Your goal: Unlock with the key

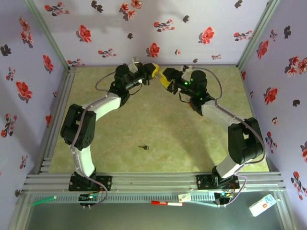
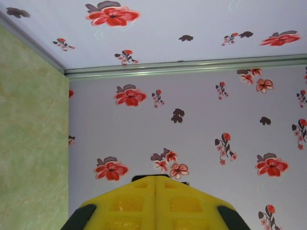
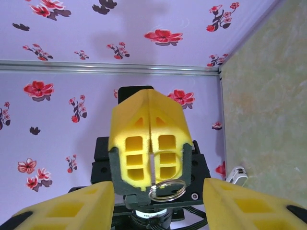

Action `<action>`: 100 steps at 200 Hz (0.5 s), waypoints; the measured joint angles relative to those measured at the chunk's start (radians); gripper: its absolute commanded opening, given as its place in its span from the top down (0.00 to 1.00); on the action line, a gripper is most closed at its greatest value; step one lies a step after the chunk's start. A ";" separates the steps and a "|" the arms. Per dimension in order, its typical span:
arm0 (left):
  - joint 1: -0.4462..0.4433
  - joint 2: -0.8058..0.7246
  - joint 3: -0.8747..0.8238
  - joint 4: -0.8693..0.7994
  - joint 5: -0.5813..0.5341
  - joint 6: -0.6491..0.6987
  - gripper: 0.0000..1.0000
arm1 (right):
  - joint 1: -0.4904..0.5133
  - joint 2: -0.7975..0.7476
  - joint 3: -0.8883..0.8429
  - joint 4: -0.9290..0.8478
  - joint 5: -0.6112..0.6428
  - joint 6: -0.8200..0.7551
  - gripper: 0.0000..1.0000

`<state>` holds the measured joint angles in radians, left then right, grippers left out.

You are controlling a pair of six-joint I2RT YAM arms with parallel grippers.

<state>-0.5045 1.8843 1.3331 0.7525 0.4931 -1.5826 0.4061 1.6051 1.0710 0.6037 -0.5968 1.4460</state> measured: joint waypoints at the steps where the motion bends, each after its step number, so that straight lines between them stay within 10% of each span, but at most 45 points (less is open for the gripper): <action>1: 0.000 0.000 0.000 0.001 0.000 0.000 1.00 | 0.000 0.000 -0.001 0.003 0.001 0.001 0.50; 100: -0.027 0.017 0.002 0.014 0.005 0.000 1.00 | 0.013 0.062 -0.013 0.141 0.002 0.056 0.71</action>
<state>-0.5320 1.9015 1.3350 0.7662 0.4976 -1.5822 0.4191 1.6669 1.0576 0.7444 -0.5945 1.5021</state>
